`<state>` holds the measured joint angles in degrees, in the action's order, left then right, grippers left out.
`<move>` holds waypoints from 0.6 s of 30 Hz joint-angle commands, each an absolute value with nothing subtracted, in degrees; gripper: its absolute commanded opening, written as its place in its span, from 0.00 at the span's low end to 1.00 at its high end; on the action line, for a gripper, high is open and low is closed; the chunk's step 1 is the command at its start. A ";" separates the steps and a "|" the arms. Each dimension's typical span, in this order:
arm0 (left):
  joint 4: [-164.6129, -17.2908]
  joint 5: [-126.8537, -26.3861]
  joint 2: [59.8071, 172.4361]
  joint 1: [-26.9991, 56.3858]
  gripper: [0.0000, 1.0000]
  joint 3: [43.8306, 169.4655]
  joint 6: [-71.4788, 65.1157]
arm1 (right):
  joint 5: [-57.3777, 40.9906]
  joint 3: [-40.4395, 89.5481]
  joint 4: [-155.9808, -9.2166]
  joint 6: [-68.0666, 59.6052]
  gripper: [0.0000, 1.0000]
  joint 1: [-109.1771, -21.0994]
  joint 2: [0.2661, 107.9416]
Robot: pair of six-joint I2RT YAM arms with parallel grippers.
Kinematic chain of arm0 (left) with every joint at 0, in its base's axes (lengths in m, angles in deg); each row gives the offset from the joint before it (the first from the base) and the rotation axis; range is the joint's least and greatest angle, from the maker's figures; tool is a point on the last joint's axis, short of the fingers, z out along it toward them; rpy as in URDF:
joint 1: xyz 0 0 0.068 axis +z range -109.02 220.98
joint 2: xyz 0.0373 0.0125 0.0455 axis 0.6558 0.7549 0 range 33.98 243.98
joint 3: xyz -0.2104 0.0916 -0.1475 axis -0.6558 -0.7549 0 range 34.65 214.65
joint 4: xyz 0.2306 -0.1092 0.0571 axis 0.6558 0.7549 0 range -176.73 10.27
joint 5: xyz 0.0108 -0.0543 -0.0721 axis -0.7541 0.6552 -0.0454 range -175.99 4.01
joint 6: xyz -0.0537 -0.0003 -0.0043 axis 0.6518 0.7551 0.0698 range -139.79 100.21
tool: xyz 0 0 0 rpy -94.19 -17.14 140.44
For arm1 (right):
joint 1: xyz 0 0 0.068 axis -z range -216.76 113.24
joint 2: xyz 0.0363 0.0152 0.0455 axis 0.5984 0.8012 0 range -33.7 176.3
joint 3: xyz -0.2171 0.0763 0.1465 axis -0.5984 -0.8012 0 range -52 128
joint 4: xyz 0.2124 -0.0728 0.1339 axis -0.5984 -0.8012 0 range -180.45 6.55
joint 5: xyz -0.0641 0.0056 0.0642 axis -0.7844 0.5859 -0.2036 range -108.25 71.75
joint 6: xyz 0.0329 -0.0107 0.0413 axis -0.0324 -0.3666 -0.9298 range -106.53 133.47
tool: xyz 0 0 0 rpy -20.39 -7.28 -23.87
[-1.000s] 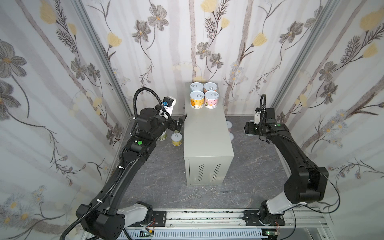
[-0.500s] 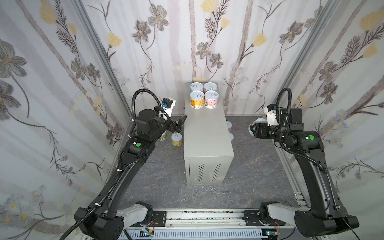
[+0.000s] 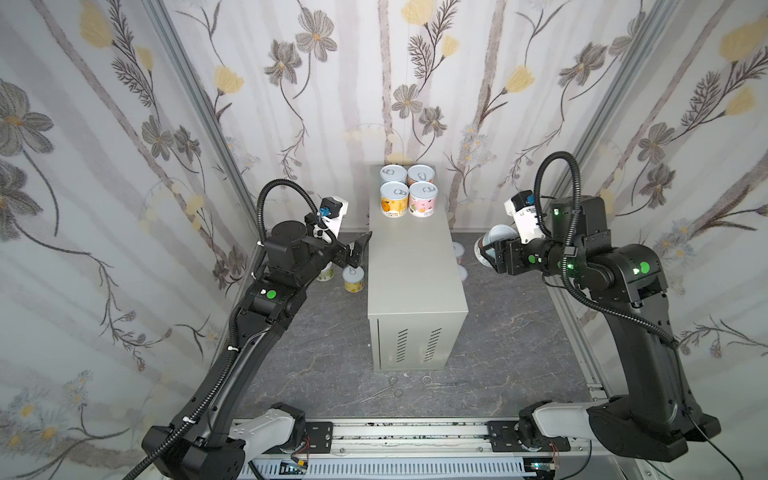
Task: Place and organize the canned foods onto the counter
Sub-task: 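Lift the light-blue can with the right gripper up over the cabinet top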
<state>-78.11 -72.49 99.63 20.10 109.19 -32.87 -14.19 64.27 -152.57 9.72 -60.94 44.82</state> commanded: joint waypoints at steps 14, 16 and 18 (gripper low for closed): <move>-78.31 -72.01 94.86 20.17 1.00 106.14 -32.36 | -25.23 75.49 -150.19 14.95 0.61 -73.53 60.18; -78.21 -72.15 94.30 20.21 1.00 105.59 -32.36 | -24.35 76.22 -149.75 15.20 0.60 -73.68 61.22; -77.90 -72.34 93.86 20.19 1.00 105.09 -32.51 | -23.80 76.50 -149.30 15.52 0.60 -73.69 62.15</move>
<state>-77.50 -72.28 94.45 20.14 105.63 -32.19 -24.53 75.72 -151.81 14.00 -73.53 61.15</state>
